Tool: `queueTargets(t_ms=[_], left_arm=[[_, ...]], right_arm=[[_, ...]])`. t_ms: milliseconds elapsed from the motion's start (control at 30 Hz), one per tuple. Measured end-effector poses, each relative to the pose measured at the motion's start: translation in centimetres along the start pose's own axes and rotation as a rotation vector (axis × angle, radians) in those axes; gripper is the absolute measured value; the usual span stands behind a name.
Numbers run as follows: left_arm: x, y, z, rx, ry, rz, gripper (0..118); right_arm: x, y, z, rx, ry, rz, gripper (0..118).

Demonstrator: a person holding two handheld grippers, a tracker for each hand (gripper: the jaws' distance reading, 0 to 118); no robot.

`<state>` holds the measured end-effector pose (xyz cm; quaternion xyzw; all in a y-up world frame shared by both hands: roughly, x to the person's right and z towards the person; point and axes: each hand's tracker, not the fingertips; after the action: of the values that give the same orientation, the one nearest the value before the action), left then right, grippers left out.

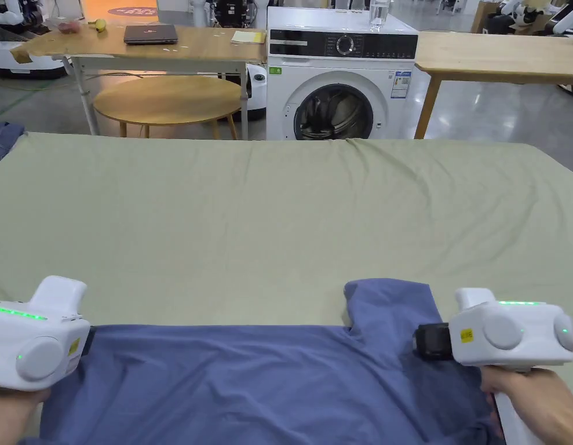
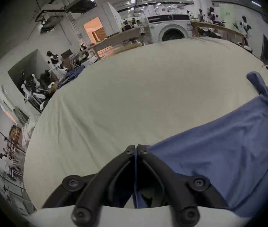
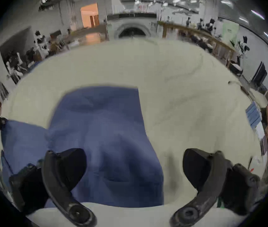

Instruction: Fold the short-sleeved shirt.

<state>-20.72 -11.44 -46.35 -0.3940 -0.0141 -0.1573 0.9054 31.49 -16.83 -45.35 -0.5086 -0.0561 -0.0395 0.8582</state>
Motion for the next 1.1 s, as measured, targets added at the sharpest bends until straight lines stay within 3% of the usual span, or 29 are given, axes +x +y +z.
queueTargets(t_ms=[33, 67, 100, 133, 233, 367, 533, 633, 767, 900, 967, 1000, 1067, 1100], left_arm=[[-0.4, 0.0, 0.4, 0.005, 0.000, 0.003, 0], [-0.4, -0.1, 0.9, 0.009, -0.003, 0.006, 0], [-0.4, -0.2, 1.5, 0.017, -0.004, 0.014, 0], [-0.4, -0.3, 1.9, 0.026, -0.009, 0.023, 0], [-1.0, -0.6, 3.9, 0.066, -0.011, 0.040, 0], [-2.3, -1.6, 8.7, 0.150, -0.043, 0.066, 0], [-4.6, -5.2, 16.3, 0.246, -0.078, 0.112, 0], [-5.3, -9.4, 18.7, 0.246, -0.107, 0.116, 0], [-4.7, -15.9, 18.3, 0.143, -0.120, 0.115, 0], [-4.3, -21.0, 16.4, 0.025, -0.156, 0.198, 0], [-4.2, -21.6, 16.2, 0.044, -0.172, 0.281, 0], [-4.1, -21.4, 16.7, 0.078, -0.160, 0.304, 13], [-3.3, -19.8, 18.8, 0.152, -0.138, 0.278, 71], [-2.5, -18.4, 20.3, 0.206, -0.166, 0.266, 100]], right_arm=[[0.1, -0.6, -0.1, -0.021, 0.010, -0.023, 48], [0.1, -1.2, 1.2, 0.097, -0.025, -0.038, 41], [0.1, -1.4, 2.0, 0.115, 0.038, -0.059, 1], [0.0, -1.6, 2.6, 0.095, 0.091, -0.081, 1], [-0.2, -2.1, 6.0, 0.215, 0.050, -0.015, 1], [-0.4, -3.6, 12.8, 0.342, 0.103, 0.031, 1], [-0.5, -9.5, 20.5, 0.452, 0.092, 0.160, 1], [-0.1, -14.9, 22.2, 0.465, 0.075, 0.194, 1], [0.3, -21.7, 20.5, 0.405, 0.069, 0.191, 1], [0.4, -26.4, 17.0, 0.307, 0.070, 0.110, 1], [0.7, -26.9, 15.8, 0.307, 0.078, 0.052, 6], [0.8, -26.9, 15.8, 0.329, 0.084, 0.018, 22], [0.4, -25.7, 17.8, 0.369, 0.055, -0.009, 74], [-0.4, -24.9, 19.3, 0.421, 0.082, -0.003, 94]])
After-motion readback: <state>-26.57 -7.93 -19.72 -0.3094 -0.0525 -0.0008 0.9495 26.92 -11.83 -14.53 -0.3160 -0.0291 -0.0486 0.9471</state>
